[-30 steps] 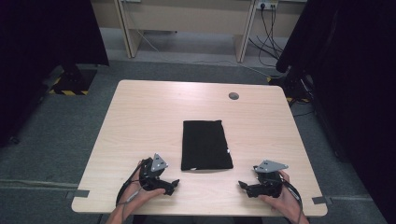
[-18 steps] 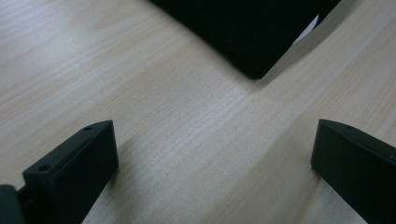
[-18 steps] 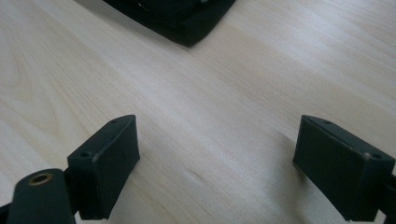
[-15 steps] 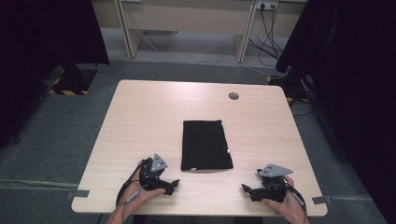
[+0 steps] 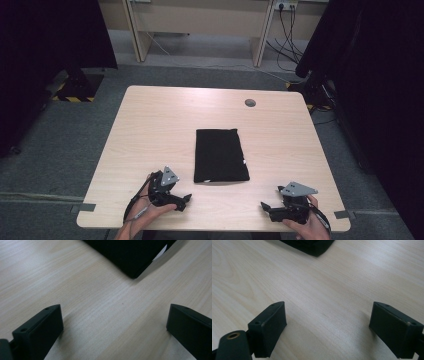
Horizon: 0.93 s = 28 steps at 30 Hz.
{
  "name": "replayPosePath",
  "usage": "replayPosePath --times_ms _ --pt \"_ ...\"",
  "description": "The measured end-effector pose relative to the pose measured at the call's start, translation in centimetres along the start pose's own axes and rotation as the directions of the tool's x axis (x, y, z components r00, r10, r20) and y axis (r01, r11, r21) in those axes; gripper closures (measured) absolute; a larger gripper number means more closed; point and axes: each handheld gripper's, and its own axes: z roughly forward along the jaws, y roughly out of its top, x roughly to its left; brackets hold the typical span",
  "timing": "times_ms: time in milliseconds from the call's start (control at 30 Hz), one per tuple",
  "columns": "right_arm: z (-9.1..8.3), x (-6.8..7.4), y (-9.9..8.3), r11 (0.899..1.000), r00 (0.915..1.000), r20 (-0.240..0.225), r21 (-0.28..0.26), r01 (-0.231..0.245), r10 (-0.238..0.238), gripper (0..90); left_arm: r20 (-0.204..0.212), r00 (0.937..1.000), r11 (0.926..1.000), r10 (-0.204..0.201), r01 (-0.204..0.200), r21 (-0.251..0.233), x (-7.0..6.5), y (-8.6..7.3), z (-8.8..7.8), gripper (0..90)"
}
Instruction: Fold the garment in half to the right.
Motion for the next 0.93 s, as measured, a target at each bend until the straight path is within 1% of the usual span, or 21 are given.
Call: replayPosePath --times_ms 333,567,933 --pt "-0.6 0.3 -0.7 1.000 1.0000 0.004 -0.011 -0.007 0.007 14.1 0.000 1.0000 1.0000 0.000 0.000 0.000 -0.5 -0.6 -0.6 0.0" --pt "-0.8 0.4 -1.2 0.999 0.9999 0.009 -0.032 -0.011 0.011 14.0 0.000 1.0000 1.0000 0.000 0.000 0.000 -0.5 -0.6 -0.6 0.0" --pt "-0.8 0.4 -1.3 0.999 0.9999 0.007 -0.039 -0.008 0.008 14.0 0.000 1.0000 1.0000 0.000 0.000 0.000 -0.5 -0.6 -0.6 0.0"
